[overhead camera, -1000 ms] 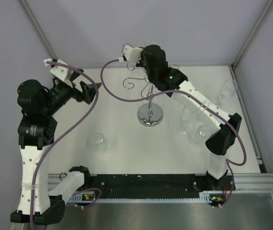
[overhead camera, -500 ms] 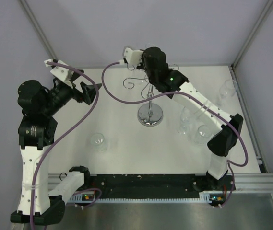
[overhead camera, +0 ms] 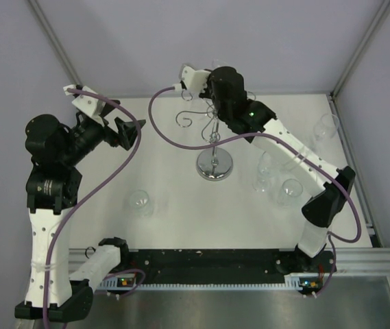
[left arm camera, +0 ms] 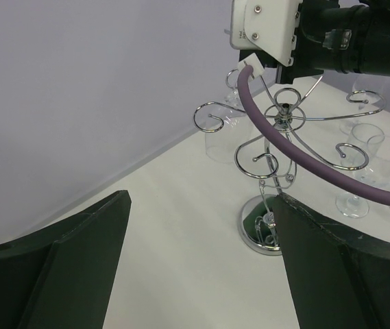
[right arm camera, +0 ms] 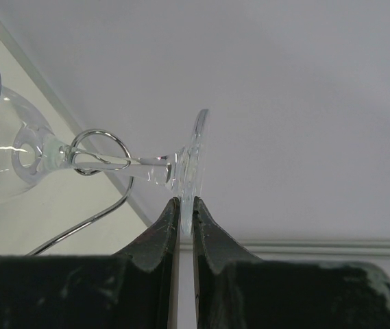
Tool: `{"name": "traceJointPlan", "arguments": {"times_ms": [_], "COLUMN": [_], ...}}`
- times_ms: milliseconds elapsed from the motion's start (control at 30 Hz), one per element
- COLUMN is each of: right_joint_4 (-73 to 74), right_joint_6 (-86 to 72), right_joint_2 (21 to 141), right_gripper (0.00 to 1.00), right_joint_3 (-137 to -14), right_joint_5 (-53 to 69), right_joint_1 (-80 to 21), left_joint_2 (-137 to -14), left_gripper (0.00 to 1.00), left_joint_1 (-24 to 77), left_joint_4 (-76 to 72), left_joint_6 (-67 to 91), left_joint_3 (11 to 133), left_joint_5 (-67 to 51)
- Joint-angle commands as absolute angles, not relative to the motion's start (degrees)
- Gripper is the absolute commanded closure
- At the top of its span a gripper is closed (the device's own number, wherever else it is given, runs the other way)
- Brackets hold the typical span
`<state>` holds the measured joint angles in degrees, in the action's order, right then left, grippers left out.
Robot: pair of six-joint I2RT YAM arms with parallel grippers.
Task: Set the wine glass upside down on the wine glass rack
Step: Turn the wine glass upside down at the wine rack.
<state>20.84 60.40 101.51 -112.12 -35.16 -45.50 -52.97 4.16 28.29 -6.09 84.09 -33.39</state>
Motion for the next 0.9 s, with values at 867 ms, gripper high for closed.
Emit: {"name": "traceJointPlan", "arguments": {"times_ms": [867], "right_joint_4": [16.2], "right_joint_6": [59.6], "right_joint_2": [97.6], "right_gripper": [1.0], "right_joint_3": [-112.2], "right_joint_5": [-36.6], "right_joint_1": [-42.1], "left_joint_2": [-52.1], "left_gripper": [0.09], "left_joint_1": [4.2], "left_joint_4": [26.5], "left_joint_6": [-6.3], "left_joint_3": [84.0], "left_joint_5": [-33.9]}}
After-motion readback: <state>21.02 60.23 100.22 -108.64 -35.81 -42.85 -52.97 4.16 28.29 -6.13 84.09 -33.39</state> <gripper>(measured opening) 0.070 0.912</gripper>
